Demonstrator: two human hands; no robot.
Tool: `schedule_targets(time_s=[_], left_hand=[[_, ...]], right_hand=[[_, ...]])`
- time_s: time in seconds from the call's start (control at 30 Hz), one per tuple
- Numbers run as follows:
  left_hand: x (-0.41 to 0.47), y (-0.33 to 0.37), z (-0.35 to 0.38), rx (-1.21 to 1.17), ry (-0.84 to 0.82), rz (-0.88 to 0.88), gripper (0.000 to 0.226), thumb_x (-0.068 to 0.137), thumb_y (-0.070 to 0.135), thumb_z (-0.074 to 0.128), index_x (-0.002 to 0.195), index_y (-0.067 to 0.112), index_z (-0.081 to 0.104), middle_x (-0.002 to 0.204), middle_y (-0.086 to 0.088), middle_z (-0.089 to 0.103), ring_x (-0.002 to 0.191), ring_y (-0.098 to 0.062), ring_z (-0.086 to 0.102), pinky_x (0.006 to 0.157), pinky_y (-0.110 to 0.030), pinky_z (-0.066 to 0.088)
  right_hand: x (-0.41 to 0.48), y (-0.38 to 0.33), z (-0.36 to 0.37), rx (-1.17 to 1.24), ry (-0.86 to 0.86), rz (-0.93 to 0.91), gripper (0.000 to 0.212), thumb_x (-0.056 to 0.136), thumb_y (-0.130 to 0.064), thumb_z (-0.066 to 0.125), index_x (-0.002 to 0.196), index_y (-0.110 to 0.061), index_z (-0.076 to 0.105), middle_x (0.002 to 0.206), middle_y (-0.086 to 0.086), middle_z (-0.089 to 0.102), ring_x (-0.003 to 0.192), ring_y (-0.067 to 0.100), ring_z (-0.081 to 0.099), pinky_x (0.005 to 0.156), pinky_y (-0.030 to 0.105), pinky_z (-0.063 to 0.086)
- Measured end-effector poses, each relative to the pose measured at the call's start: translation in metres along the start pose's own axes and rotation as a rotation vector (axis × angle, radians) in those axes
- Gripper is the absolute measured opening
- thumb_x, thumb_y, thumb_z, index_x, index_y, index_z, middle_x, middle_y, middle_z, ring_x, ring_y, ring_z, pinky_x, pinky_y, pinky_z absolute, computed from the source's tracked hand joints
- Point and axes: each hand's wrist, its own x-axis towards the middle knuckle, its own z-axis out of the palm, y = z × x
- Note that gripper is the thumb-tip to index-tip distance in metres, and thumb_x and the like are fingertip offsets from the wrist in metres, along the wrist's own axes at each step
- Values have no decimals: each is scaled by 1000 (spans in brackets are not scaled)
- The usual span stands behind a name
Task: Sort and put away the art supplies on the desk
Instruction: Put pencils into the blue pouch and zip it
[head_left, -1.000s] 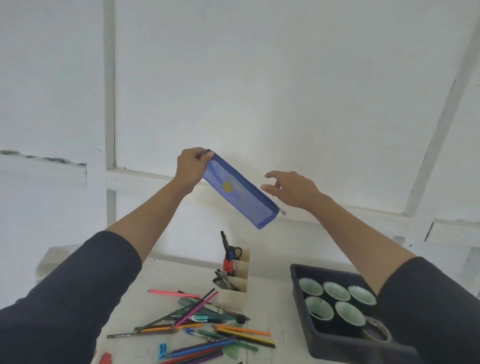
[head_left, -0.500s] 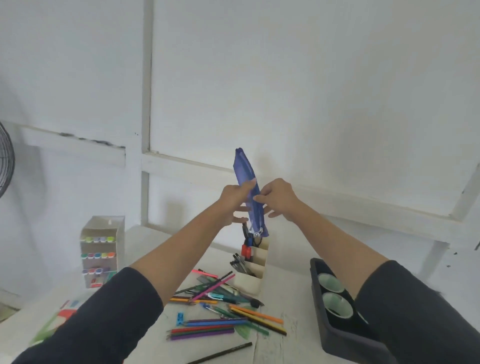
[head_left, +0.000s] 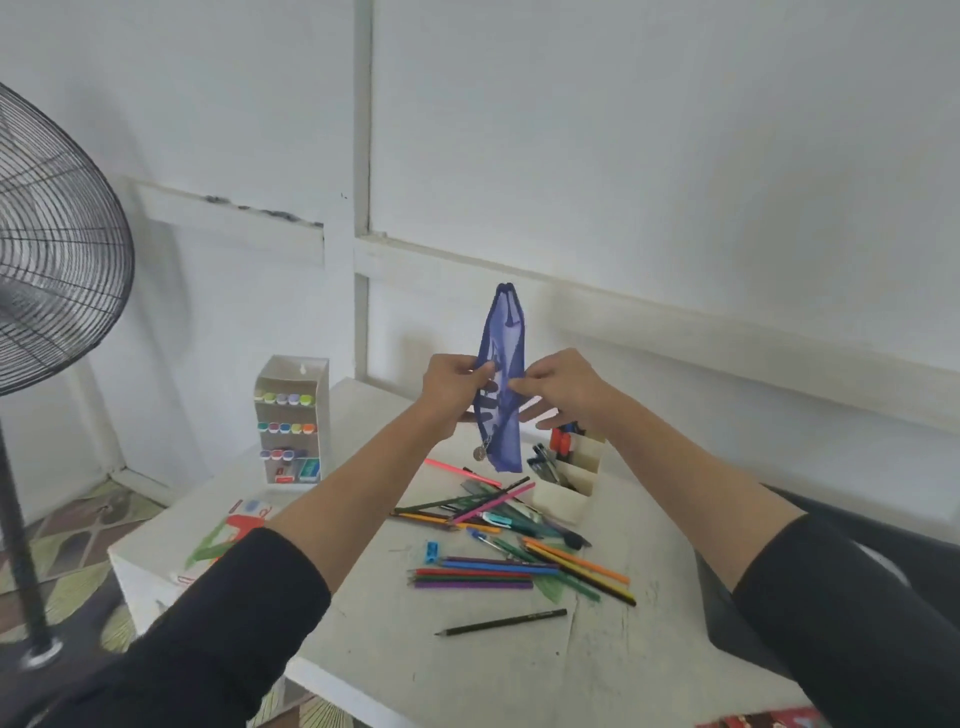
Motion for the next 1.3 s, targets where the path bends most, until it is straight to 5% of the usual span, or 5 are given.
schedule_targets(time_s=[0.23, 0.43, 0.67, 1.03, 1.3], left_hand=[[30, -48, -65, 324, 189, 69, 25, 95, 18, 55, 75, 3, 56, 68, -16, 49, 60, -24, 47, 52, -33, 50], [35, -83, -94, 527, 87, 134, 42, 95, 20, 54, 69, -13, 56, 65, -31, 57, 53, -25, 51, 57, -39, 53], [30, -124, -117, 795, -21, 207, 48, 93, 9, 47, 49, 12, 29, 46, -4, 30, 46, -14, 27, 52, -31, 26], [29, -149, -153, 733, -15, 94, 47, 92, 6, 46, 47, 16, 33, 46, -1, 31, 46, -12, 28, 52, -25, 25], [28, -162, -158, 678, -47, 47, 38, 94, 8, 45, 56, 13, 45, 51, 1, 39, 50, -11, 37, 51, -23, 29]], right_hand=[[13, 36, 41, 33, -14, 159, 17, 89, -14, 56, 87, 1, 64, 73, 12, 68, 59, 22, 66, 48, 22, 47], [13, 55, 91, 57, -90, 232, 17, 92, -19, 56, 83, -7, 63, 78, 8, 69, 61, 19, 66, 45, 20, 47], [14, 92, 140, 24, -125, 333, 46, 99, -44, 38, 91, -7, 65, 79, 9, 70, 61, 18, 63, 51, 24, 49], [31, 153, 222, -705, -121, 164, 31, 89, -19, 60, 119, -18, 56, 124, 9, 52, 107, 26, 55, 88, 36, 49], [50, 106, 196, -136, 196, 62, 19, 82, -19, 71, 97, -17, 59, 82, -2, 61, 69, 12, 57, 59, 22, 49]])
